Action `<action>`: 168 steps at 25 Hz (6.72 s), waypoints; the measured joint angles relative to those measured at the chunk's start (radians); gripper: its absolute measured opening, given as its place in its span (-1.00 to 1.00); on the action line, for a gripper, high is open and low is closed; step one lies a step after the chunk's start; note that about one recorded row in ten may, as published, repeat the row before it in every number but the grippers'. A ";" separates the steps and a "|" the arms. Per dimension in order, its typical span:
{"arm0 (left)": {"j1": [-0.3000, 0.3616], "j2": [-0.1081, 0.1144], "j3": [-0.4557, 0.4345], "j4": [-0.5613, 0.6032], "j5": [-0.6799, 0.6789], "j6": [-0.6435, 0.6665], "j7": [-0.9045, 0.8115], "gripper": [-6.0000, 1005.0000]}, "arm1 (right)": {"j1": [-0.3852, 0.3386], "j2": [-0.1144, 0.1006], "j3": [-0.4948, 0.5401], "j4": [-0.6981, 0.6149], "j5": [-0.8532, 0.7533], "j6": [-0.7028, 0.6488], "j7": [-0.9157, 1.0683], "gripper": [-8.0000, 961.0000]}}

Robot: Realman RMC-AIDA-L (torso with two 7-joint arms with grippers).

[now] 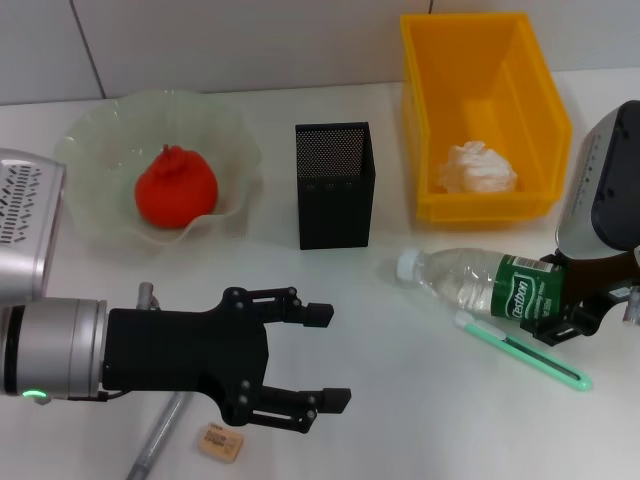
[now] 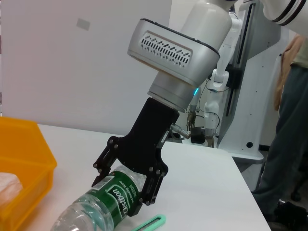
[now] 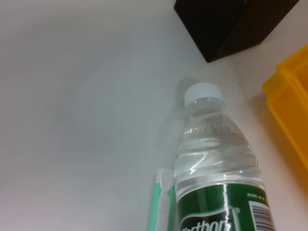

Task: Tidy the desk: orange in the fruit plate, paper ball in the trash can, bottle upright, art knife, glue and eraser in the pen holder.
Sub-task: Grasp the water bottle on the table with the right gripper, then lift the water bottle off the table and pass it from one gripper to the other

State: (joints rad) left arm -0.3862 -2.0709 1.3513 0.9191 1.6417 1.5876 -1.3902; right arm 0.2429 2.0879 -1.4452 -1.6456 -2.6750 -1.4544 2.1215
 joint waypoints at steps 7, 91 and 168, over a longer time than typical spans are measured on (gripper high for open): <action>-0.007 0.000 0.000 -0.001 0.001 0.000 -0.008 0.68 | -0.019 0.001 0.002 -0.062 0.022 -0.010 0.000 0.59; -0.015 0.002 0.000 -0.006 0.006 -0.006 -0.010 0.68 | 0.129 -0.006 -0.017 0.192 -0.026 0.086 0.064 0.71; 0.012 0.003 -0.015 -0.008 -0.002 -0.011 -0.006 0.68 | -0.050 0.001 -0.137 -0.159 0.071 0.039 0.059 0.59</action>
State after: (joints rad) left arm -0.3741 -2.0683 1.3360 0.9112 1.6400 1.5767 -1.3957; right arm 0.1930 2.0893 -1.5823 -1.8047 -2.6036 -1.4153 2.1807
